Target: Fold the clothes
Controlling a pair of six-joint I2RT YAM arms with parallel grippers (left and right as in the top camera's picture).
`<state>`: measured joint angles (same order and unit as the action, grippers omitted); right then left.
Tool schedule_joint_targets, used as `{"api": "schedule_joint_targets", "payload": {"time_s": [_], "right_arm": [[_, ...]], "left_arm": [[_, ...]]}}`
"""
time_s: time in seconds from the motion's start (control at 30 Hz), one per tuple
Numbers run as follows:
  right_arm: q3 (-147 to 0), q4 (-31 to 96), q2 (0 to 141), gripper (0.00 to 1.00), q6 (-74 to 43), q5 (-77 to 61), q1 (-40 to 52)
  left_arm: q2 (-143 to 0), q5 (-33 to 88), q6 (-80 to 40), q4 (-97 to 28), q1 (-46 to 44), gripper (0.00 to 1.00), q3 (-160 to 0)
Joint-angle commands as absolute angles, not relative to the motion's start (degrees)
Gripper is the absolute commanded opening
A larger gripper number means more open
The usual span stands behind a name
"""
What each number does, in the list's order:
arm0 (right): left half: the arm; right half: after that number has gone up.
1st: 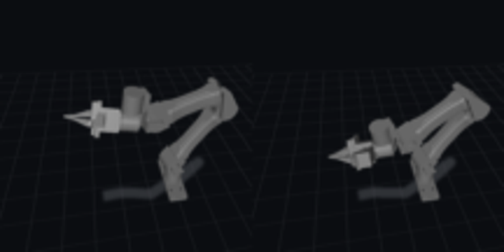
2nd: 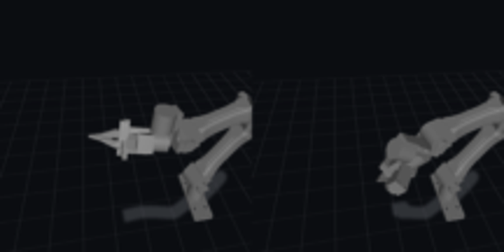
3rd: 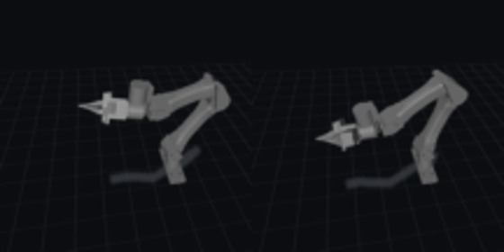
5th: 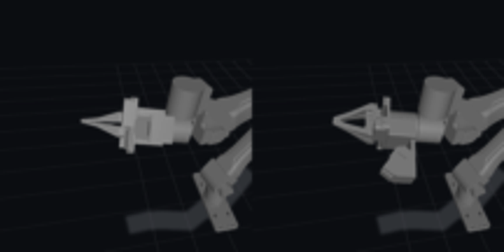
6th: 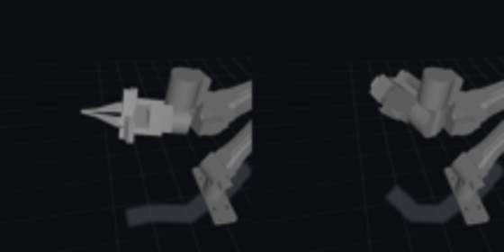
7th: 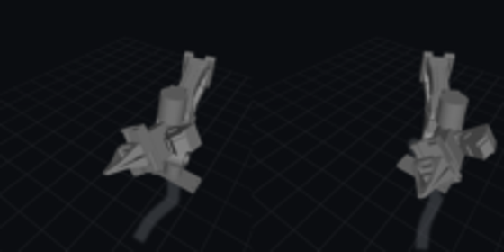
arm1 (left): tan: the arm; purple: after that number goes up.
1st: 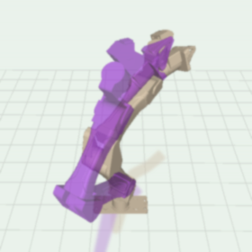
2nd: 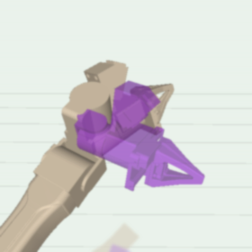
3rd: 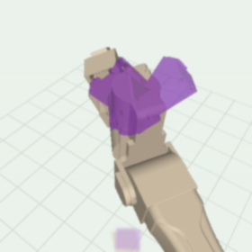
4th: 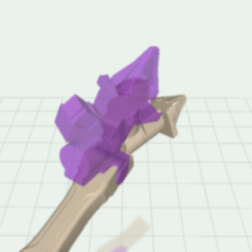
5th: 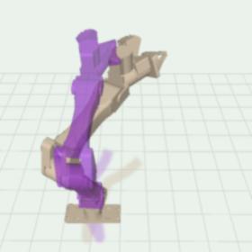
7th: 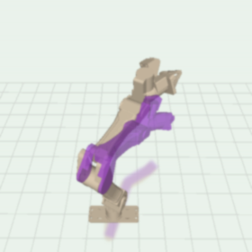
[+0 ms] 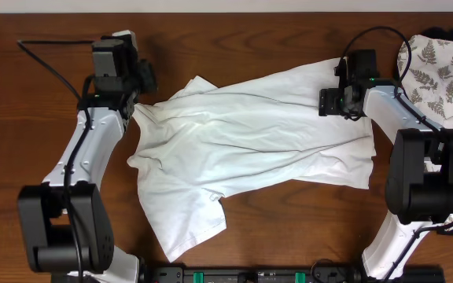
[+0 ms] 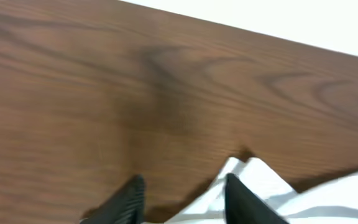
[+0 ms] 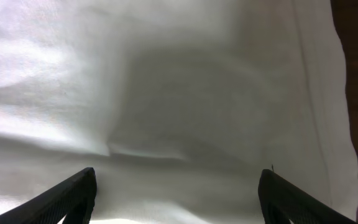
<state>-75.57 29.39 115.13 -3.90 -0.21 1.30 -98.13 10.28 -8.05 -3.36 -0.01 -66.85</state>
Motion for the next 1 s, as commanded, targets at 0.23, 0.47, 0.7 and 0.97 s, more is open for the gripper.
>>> {"api": "schedule_joint_targets", "payload": {"time_s": [0.23,0.47,0.7,0.97], "right_arm": [[-76.1,29.6,115.4,0.82,-4.7,0.2,1.8],[-76.1,29.6,115.4,0.83,-4.7,-0.3,1.8],[-76.1,29.4,115.4,0.83,-4.7,-0.3,1.8],[-76.1,29.4,115.4,0.83,-4.7,-0.3,1.8]], "left_arm": [[-106.1,14.6,-7.1,-4.1,0.6,0.64,-66.6],[-106.2,14.4,-7.1,-4.7,3.9,0.64,-66.6],[-107.2,14.3,-7.1,-7.9,6.2,0.64,-66.6],[-107.2,14.3,-7.6,-9.7,9.0,0.64,-66.6]]}}
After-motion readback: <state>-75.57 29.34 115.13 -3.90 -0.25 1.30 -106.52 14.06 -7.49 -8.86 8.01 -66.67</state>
